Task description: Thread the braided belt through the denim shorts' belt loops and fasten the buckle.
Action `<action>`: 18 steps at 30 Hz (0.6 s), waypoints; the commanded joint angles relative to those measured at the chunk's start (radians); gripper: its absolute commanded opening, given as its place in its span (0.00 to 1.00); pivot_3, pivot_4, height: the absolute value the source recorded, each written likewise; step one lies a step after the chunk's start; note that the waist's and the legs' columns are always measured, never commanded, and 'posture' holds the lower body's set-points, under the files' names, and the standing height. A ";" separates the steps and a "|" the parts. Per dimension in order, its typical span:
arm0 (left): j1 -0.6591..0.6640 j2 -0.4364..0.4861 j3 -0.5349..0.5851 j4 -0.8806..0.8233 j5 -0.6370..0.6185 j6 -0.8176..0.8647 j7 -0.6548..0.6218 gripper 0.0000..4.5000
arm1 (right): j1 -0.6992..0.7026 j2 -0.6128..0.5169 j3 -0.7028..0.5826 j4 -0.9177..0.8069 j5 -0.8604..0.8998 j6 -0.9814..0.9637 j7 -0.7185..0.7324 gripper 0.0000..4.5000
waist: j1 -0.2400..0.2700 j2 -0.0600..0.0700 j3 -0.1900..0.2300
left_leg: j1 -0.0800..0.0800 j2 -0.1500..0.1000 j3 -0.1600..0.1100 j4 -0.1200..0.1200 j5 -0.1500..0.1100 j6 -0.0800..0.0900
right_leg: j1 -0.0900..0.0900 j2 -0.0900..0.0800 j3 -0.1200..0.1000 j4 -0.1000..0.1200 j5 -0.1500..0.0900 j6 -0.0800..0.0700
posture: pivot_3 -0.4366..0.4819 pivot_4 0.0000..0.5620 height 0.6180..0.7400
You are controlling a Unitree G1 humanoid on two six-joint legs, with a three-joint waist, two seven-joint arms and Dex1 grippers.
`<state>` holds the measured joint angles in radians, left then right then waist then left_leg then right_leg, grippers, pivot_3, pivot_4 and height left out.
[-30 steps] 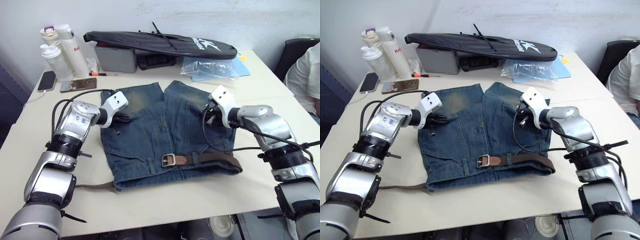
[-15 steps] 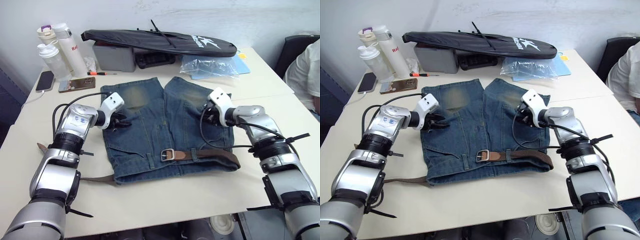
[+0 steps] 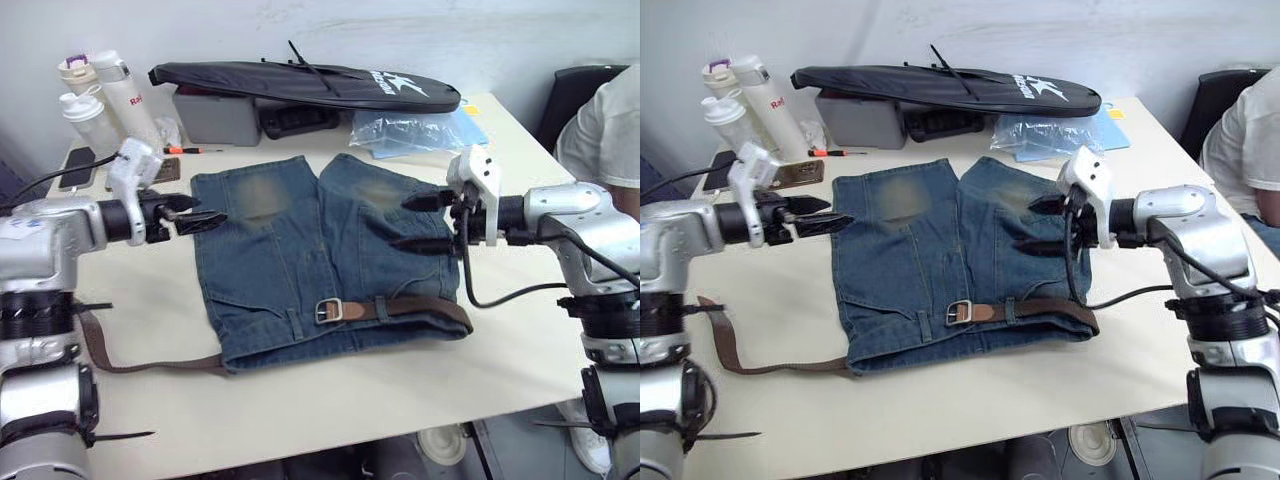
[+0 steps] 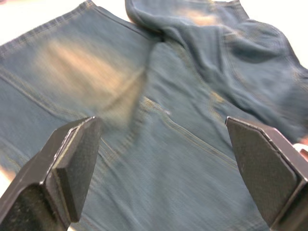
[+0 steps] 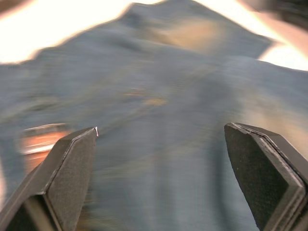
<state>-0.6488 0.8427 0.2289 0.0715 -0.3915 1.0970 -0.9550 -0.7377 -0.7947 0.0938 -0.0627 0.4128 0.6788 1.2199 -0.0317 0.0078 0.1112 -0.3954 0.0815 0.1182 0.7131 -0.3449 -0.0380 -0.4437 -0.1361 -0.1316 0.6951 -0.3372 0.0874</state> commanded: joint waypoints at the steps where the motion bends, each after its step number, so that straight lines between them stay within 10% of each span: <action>1: 0.089 0.030 0.234 -0.209 -0.149 0.287 0.020 1.00 | 0.018 -0.038 0.001 -0.149 0.076 -0.004 0.097 0.99 | 0.002 -0.003 0.003 | 0.003 0.000 0.000 -0.001 0.000 0.000 | 0.001 0.000 0.001 0.000 0.000 0.000 | 0.48 0.27 0.19; 9: 0.609 0.010 0.636 -0.568 -0.366 0.517 0.138 1.00 | -0.012 -0.018 0.111 -0.115 0.030 -0.151 0.217 0.99 | 0.005 -0.006 0.008 | 0.017 0.000 -0.003 -0.004 -0.002 -0.002 | 0.015 -0.003 0.002 -0.009 0.001 -0.001 | 0.48 0.27 0.19; 18: 0.815 -0.173 1.114 -0.436 -0.393 0.517 0.349 1.00 | -0.153 0.033 0.173 0.015 0.061 -0.090 0.311 0.99 | 0.023 -0.006 0.010 | 0.023 0.001 -0.007 -0.011 -0.007 0.001 | 0.015 -0.012 -0.004 -0.012 -0.001 -0.005 | 0.48 0.27 0.19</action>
<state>0.1724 0.6881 1.2537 -0.4174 -0.8070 1.6202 -0.6579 -0.8631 -0.7696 0.2758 -0.0394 0.4402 0.5768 1.4716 -0.0090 0.0018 0.1215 -0.3723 0.0820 0.1112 0.7020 -0.3517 -0.0363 -0.4280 -0.1476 -0.1355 0.6831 -0.3380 0.0820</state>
